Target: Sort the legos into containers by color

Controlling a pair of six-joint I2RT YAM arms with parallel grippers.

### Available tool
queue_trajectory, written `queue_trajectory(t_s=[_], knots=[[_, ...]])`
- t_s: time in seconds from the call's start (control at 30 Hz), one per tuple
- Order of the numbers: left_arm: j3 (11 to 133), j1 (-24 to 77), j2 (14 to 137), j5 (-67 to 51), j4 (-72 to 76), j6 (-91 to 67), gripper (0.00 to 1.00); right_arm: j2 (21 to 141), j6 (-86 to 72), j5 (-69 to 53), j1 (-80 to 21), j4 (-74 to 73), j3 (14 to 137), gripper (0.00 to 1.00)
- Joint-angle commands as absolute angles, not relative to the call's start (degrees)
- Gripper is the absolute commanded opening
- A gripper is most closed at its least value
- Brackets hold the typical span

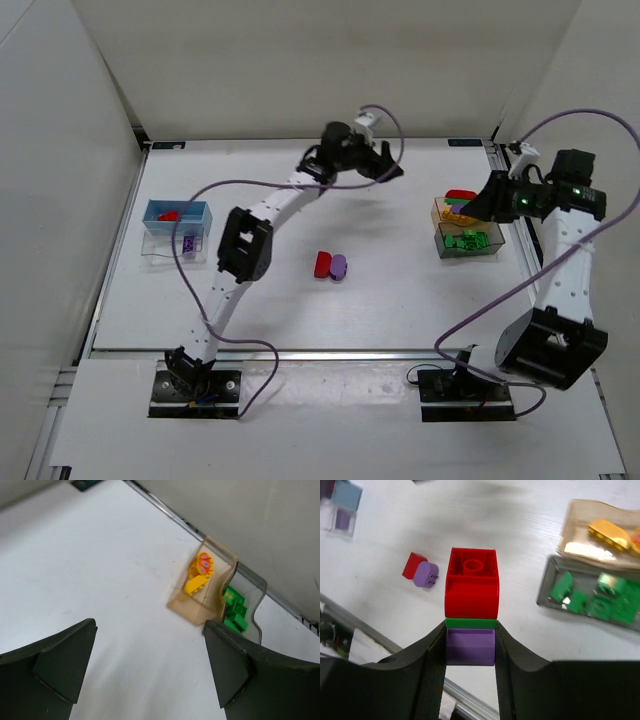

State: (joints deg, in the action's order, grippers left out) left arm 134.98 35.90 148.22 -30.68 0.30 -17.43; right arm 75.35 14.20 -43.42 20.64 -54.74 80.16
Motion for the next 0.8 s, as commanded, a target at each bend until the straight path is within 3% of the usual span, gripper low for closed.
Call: queue_trajectory(t_s=[0.0,0.17,0.3,0.43,0.5,0.57,0.77], knots=[[130.18,29.90,130.21,-37.93,-6.40,-11.26,0.99,81.55,16.60,-47.54,15.13,-49.66,84.01,0.00],[127.62,20.58,122.88,-51.04,-20.28,-9.06,0.99,93.56,18.54,-54.39,8.10,-48.42,91.30,0.00],[129.02,14.25,119.98,-64.40,-30.30,-7.13,0.99,105.53,24.86,-60.80,1.95,-56.15,107.43,0.00],[129.90,9.68,118.92,-75.13,-42.76,-3.70,0.81,121.68,29.61,-67.21,-4.20,-66.69,126.79,0.00],[128.94,8.88,118.39,-76.46,-47.00,-0.63,0.78,126.10,29.79,-68.99,-6.58,-70.39,136.29,0.00],[127.89,8.44,118.30,-76.73,-53.07,2.54,0.84,129.89,29.97,-70.75,-8.17,-70.75,139.91,0.00],[124.80,8.70,117.07,-71.46,-56.42,9.05,0.88,128.76,29.44,-74.26,-13.44,-66.01,135.54,0.00]])
